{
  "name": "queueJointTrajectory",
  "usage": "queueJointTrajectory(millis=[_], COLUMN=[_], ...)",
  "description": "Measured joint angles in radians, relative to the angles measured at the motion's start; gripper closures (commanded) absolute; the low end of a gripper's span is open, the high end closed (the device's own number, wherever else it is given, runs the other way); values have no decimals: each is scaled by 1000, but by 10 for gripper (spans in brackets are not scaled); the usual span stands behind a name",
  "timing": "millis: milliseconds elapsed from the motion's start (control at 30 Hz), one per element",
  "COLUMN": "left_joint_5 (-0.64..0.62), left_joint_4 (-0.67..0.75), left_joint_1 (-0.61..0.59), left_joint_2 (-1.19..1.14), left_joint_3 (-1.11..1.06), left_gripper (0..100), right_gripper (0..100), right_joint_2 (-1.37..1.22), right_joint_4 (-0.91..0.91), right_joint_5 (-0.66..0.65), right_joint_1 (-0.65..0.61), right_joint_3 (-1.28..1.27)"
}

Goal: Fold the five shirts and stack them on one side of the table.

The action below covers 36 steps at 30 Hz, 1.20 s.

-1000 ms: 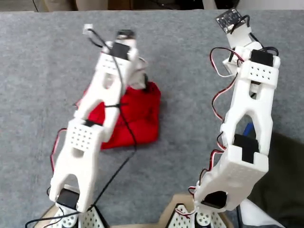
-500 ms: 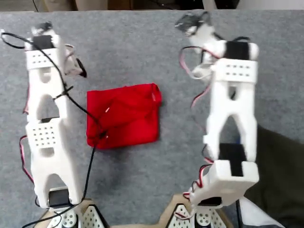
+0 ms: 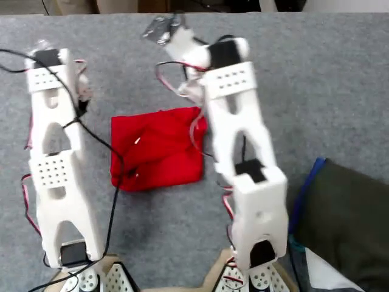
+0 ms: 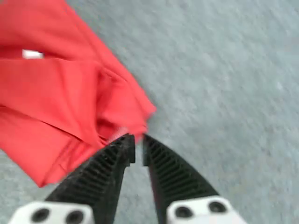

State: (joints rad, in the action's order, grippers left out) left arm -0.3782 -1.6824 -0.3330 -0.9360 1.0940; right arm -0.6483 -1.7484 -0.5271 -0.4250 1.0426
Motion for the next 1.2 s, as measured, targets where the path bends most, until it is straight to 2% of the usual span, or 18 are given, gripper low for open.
queueJointTrajectory(millis=[167,267,400,900,967,1067,1200], left_joint_5=[0,-3,-2,-2,-2,-2,-2], left_joint_4=[152,209,219,238,238,245,249], left_joint_1=[-206,-252,-253,-253,-250,-239,-238], left_joint_2=[-61,-117,-132,-133,-133,-133,-133], left_joint_3=[2,8,37,37,37,37,37], left_gripper=[978,976,976,976,976,976,975], right_gripper=[914,905,848,850,881,987,982], right_joint_2=[-184,-242,-284,-427,-436,-434,-434], right_joint_4=[-18,-17,-3,9,-2,-2,-11], right_joint_5=[11,43,55,54,34,26,-3], right_joint_1=[-95,-117,-115,-115,-115,-115,-115], right_joint_3=[186,201,207,207,207,207,207])
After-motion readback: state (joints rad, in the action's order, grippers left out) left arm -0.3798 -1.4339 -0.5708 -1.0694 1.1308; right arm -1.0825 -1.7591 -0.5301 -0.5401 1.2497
